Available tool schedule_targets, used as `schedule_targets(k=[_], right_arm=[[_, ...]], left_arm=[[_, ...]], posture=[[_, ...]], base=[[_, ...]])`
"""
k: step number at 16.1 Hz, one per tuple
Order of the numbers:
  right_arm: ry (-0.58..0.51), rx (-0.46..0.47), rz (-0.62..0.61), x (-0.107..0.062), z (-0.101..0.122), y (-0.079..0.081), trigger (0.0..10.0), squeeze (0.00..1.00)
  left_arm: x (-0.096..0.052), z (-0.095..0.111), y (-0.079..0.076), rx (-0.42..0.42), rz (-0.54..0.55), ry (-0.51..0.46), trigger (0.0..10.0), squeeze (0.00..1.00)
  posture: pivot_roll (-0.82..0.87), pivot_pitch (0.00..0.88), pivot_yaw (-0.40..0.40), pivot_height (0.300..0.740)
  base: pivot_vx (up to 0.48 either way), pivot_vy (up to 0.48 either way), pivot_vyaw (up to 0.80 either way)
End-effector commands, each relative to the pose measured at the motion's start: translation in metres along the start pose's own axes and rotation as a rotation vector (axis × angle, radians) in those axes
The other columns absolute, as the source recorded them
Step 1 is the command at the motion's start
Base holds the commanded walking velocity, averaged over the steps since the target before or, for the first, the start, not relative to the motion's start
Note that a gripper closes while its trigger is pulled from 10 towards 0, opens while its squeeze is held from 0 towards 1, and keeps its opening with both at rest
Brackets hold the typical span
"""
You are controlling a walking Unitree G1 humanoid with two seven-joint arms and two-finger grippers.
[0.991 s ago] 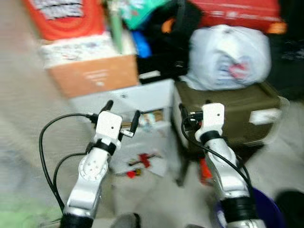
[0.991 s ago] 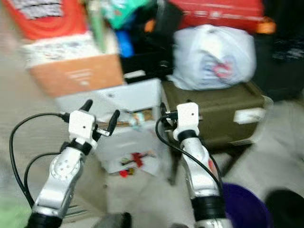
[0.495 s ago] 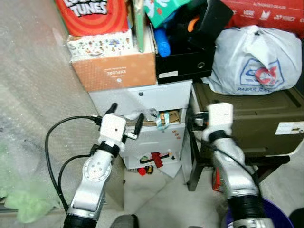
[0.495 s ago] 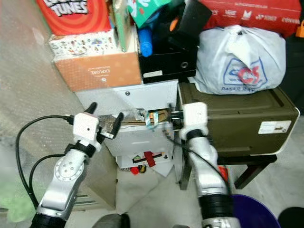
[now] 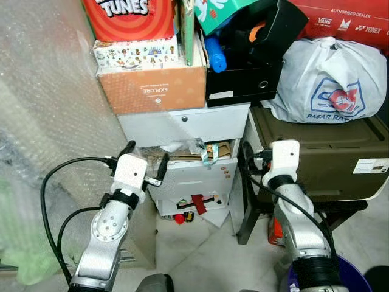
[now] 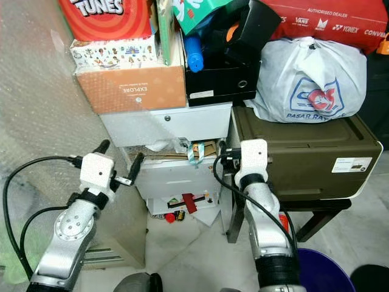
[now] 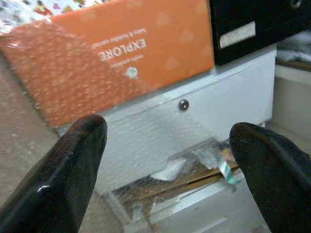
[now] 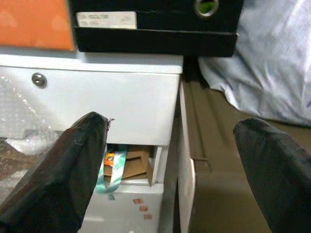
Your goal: Clean up the room
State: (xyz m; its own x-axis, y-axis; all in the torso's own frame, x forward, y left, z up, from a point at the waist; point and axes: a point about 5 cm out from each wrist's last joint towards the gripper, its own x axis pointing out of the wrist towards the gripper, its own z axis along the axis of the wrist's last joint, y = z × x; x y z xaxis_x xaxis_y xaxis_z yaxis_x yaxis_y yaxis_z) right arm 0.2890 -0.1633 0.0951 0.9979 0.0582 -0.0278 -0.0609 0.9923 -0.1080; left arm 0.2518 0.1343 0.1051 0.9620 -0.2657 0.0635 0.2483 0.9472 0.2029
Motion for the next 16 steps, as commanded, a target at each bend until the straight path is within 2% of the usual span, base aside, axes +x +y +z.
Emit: schedule_targets(k=[1,4,6,9,16], right_arm=[[-0.069,-0.01,-0.018,0.002,0.017,-0.001,10.0,0.0],[-0.084,-0.015,-0.017,-0.014,0.023,-0.005,10.0,0.0],[-0.038,-0.026,-0.012,-0.025,0.011,-0.009,10.0,0.0],[-0.046,-0.023,-0.009,-0.018,0.015,-0.006,10.0,0.0],[-0.042,-0.007,0.002,-0.017,0.018,-0.001,10.0,0.0]], left_arm=[[0.003,0.013,0.002,0.009,0.012,-0.05,10.0,0.0],[0.003,0.032,0.004,-0.003,0.032,-0.105,10.0,0.0],[-0.008,0.018,0.004,0.016,0.033,-0.053,10.0,0.0],[-0.003,0.018,0.003,-0.004,0.035,-0.05,10.0,0.0],[-0.002,0.02,0.001,-0.02,0.029,-0.045,10.0,0.0]], posture=[[-0.06,0.0,0.038,0.74],[-0.06,0.0,0.04,0.74],[-0.07,0.006,0.041,0.74],[-0.07,0.005,0.04,0.74],[-0.07,0.01,0.045,0.74]], base=[[0.0,0.0,0.8],[0.0,0.0,0.6],[0.0,0.0,0.25],[0.0,-0.085,0.0],[0.0,-0.391,0.0]])
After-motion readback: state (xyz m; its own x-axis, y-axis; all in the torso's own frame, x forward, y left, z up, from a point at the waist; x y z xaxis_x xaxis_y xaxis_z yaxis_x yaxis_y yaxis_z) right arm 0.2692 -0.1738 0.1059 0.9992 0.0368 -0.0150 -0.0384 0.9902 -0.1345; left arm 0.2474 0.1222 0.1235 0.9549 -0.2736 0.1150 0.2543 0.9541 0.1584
